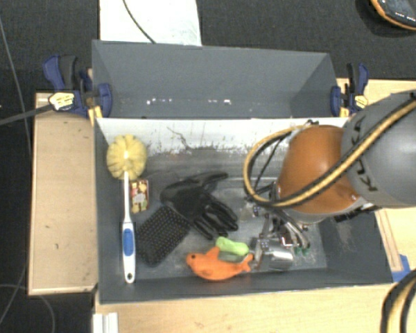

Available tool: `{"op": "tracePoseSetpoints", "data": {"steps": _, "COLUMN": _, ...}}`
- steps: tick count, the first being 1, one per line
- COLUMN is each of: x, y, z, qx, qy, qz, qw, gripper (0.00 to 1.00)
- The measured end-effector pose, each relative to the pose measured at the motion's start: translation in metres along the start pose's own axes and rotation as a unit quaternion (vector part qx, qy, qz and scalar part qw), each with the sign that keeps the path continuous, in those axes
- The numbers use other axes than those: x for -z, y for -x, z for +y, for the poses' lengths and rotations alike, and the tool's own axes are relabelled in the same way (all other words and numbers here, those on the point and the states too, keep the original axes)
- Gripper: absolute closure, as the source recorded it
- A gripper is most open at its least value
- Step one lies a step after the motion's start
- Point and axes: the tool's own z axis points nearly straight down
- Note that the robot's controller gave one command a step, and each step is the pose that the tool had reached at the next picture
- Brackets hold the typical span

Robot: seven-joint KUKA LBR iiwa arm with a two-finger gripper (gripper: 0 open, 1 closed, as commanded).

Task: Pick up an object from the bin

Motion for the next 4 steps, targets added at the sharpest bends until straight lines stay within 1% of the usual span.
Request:
{"op": "tracePoseSetpoints", "data": {"steps": 1, "x": -0.026, "y": 0.003, "z": -0.079, "qx": -0.030, "qy": 0.001, "qz": -0.0023, "qw": 0.9995, "gripper": 0.00}}
{"op": "tracePoseSetpoints", "data": {"steps": 2, "x": -0.055, "y": 0.000, "z": 0.039, "qx": 0.039, "qy": 0.002, "qz": -0.0028, "qw": 0.9992, "gripper": 0.00}}
{"op": "tracePoseSetpoints", "data": {"steps": 3, "x": -0.056, "y": -0.005, "z": -0.025, "qx": -0.003, "qy": 0.001, "qz": -0.0008, "qw": 1.0000, "gripper": 1.00}}
{"op": "tracePoseSetpoints", "data": {"steps": 4, "x": -0.056, "y": -0.005, "z": -0.025, "qx": -0.002, "qy": 0.001, "qz": -0.0008, "qw": 1.0000, "gripper": 1.00}}
